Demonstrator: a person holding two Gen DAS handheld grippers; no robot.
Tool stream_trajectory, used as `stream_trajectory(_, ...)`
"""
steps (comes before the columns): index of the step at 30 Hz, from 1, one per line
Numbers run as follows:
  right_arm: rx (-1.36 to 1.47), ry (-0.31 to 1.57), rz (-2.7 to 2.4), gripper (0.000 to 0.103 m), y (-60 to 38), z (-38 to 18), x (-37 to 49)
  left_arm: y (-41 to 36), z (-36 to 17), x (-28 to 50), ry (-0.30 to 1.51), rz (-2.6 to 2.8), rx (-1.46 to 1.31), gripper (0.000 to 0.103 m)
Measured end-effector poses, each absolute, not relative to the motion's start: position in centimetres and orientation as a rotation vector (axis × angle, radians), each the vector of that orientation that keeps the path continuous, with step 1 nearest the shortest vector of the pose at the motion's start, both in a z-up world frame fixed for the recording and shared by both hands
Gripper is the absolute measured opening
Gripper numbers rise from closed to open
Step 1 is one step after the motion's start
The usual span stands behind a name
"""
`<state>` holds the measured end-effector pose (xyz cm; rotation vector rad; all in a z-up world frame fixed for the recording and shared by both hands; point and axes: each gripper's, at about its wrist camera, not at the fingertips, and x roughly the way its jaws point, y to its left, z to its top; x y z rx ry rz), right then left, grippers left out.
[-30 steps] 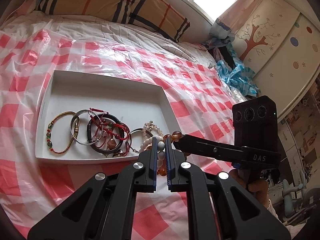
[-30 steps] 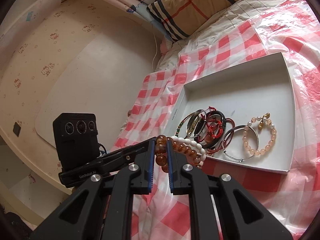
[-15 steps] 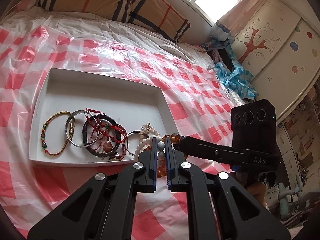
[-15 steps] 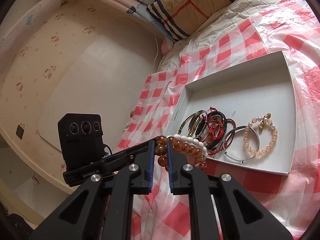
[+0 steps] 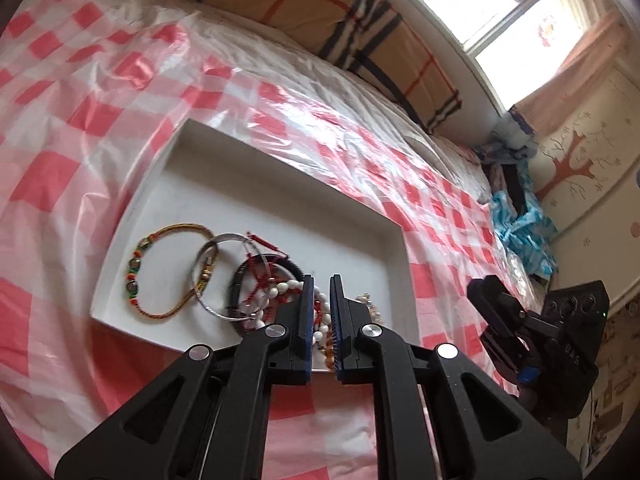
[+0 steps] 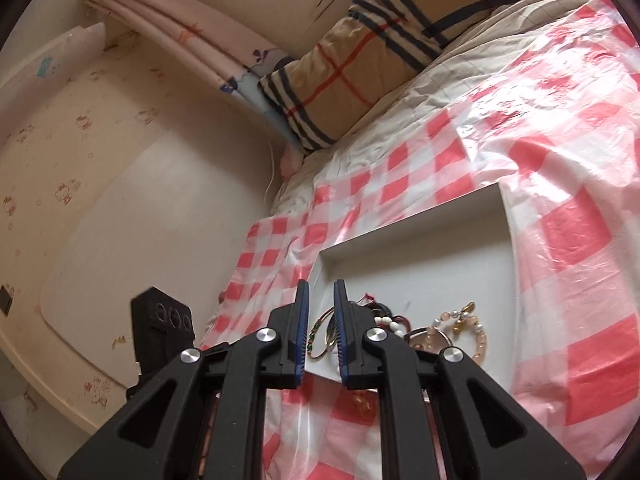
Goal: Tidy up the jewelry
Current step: 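Lower both bead bracelets into the box and open both tools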
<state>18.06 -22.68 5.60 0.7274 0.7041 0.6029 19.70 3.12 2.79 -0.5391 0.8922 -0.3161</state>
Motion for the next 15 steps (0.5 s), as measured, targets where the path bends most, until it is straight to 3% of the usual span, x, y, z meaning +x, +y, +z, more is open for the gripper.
stream_trajectory(4,0.644,0.804,0.582,0.027,-21.6,4.9,18.5,3.6,2.5,19.7,0.911,-0.244,-0.498,0.008)
stream_trajectory(8,0.539,0.953,0.611,0.036,-19.5,2.9,18.3,3.3,2.5,19.7,0.925,-0.222,-0.449,0.021)
stream_trajectory(10,0.519,0.975,0.607,0.038,-19.0,2.5,18.2,3.2,2.7,19.5,0.919,-0.194,-0.395,0.025)
stream_trajectory(13,0.484,0.964,0.582,0.051,-18.9,2.7,18.0,3.1,3.3,18.9,0.898,-0.149,-0.305,0.036)
stream_trajectory(15,0.439,0.961,0.544,0.052,-18.7,2.8,17.7,3.2,3.6,18.4,0.881,-0.118,-0.252,0.041)
